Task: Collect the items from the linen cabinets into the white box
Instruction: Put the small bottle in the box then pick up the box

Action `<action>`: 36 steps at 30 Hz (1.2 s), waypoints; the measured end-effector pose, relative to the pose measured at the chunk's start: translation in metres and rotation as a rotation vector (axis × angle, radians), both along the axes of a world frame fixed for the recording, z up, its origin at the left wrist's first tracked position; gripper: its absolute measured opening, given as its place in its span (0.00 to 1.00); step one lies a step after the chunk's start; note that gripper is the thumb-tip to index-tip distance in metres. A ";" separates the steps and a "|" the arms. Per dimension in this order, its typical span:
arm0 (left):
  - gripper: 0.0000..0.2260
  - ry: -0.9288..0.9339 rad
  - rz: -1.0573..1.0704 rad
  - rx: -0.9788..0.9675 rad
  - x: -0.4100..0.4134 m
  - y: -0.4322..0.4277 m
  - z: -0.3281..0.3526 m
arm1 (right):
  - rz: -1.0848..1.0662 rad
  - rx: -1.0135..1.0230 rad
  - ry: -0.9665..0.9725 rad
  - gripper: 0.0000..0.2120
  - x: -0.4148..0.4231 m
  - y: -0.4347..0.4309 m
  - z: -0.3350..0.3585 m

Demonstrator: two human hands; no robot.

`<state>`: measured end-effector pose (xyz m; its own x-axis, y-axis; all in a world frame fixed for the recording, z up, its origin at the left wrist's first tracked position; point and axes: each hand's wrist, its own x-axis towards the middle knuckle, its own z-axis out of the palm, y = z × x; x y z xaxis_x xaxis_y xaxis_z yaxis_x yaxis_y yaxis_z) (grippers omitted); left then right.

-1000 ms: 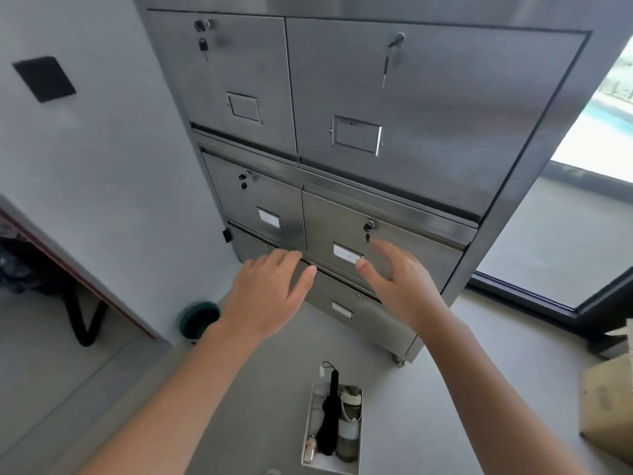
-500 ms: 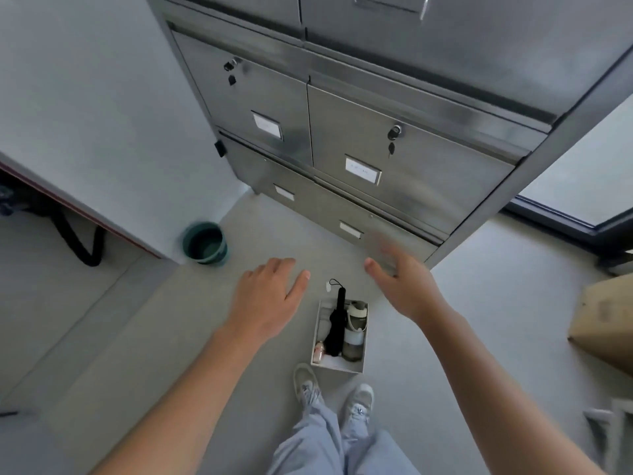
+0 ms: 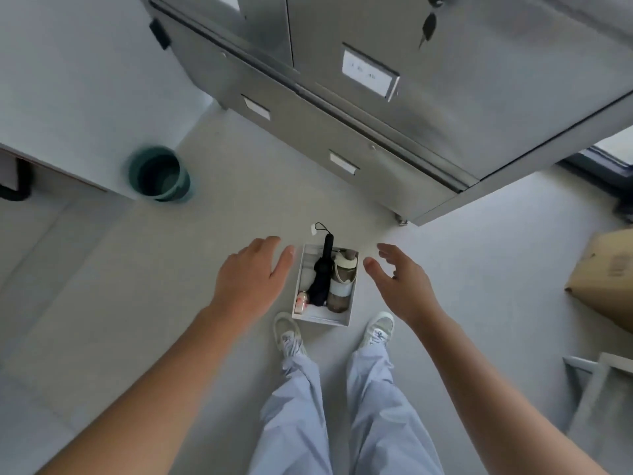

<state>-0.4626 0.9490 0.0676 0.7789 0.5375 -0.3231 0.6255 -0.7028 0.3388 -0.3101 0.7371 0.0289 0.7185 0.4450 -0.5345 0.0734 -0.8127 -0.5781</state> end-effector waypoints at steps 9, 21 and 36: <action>0.24 0.091 0.220 -0.217 -0.013 -0.025 -0.285 | -0.075 -0.103 0.187 0.26 -0.008 -0.009 -0.295; 0.18 0.179 0.621 -0.434 -0.025 -0.056 -0.557 | -0.369 -0.112 0.342 0.28 -0.042 -0.054 -0.521; 0.07 -0.005 0.800 -0.428 -0.039 -0.071 -0.584 | -0.455 -0.001 0.349 0.09 -0.060 -0.062 -0.551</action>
<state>-0.5016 0.8783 -0.5160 0.2261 0.7535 -0.6174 0.8709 0.1276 0.4746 -0.3701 0.6753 -0.5221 0.6183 0.1316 -0.7748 -0.4793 -0.7182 -0.5045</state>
